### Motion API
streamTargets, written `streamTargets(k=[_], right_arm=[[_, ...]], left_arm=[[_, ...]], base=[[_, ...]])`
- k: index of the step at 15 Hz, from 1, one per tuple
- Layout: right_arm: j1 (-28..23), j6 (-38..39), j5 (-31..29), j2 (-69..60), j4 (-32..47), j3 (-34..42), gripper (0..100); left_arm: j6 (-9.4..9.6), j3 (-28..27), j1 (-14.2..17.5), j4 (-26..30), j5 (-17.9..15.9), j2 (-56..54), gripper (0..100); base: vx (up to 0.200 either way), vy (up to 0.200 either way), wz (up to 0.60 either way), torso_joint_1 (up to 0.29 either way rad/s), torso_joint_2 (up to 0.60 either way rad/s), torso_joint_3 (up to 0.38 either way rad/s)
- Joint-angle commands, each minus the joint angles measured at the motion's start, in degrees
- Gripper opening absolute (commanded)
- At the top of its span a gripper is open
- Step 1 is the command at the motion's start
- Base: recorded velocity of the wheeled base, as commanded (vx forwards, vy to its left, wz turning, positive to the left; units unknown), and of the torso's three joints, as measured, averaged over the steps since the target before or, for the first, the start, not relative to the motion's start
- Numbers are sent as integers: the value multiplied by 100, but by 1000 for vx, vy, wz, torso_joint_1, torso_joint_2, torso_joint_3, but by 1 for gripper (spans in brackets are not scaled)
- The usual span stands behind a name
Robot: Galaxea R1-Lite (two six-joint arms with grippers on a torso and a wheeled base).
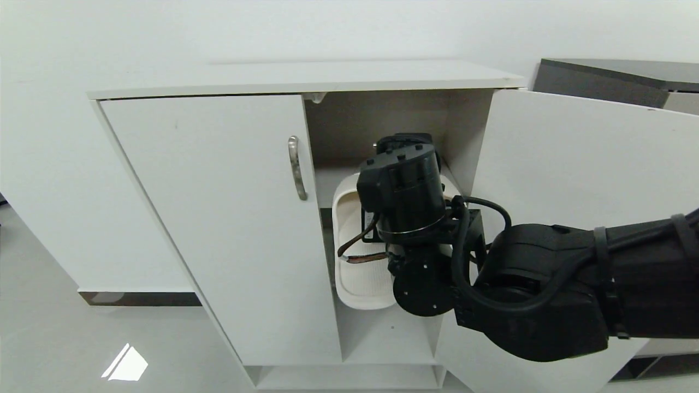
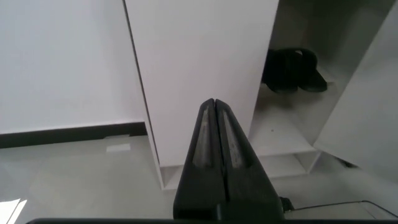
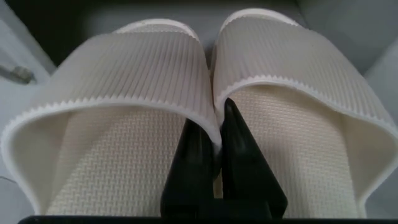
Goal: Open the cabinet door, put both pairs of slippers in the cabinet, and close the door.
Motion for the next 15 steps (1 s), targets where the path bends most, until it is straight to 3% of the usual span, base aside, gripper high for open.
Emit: streamTargets(k=[1,7,15], right_arm=[[-25,-30,-7,108,-10,-72,0],[-201,-117,318,486,-1,-564,0],[-623,-487,300,1241,-10,-1496,0]], left_arm=[[1,0,5,-1,0,-1,0],[1,0,5,-1,0,8,0],[-16,0,5,-1,0,-1,0]], base=[[200,0,0,2,2,2],[200,0,0,2,2,4],[0,0,0,0,0,0]])
